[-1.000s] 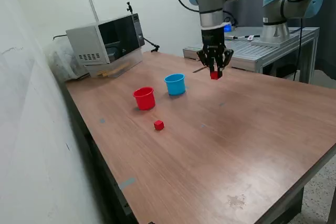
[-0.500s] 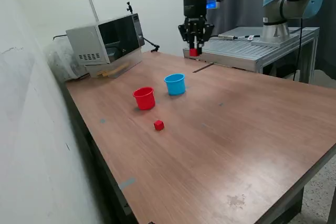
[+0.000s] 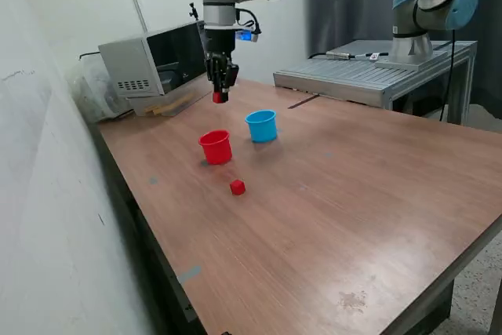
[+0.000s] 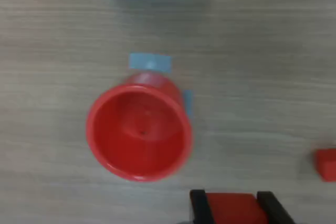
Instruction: Place red objects in the red bin, and blue objects in the blue bin.
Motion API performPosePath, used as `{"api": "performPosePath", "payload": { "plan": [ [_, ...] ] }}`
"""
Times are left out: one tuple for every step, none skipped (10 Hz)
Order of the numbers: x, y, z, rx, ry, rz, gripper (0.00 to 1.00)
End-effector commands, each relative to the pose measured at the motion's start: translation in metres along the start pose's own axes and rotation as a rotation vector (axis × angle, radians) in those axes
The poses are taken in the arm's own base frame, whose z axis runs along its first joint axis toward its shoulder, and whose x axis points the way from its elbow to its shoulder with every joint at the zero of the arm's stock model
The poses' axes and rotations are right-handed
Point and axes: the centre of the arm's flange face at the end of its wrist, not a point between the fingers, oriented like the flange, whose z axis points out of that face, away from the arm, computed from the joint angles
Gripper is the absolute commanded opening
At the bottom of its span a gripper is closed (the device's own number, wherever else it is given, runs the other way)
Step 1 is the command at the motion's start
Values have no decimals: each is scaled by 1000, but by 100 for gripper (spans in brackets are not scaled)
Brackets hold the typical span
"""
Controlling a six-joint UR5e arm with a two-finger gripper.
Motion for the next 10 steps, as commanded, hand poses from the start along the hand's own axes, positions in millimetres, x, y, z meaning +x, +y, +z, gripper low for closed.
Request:
{"api": "performPosePath", "payload": {
  "plan": [
    [-15,5,44,28,-1,19,0],
    [-15,6,53,33,0,19,0],
    [-15,8,64,34,1,20,0],
    [-15,8,73,39,1,21,0],
    [-20,6,82,47,2,27,0],
    [-26,5,89,53,2,36,0],
    [-35,5,90,46,-2,45,0],
    [-40,4,91,47,-3,51,0],
    [-42,2,93,51,-3,54,0],
    [-41,1,93,54,-2,55,100]
  ]
}}
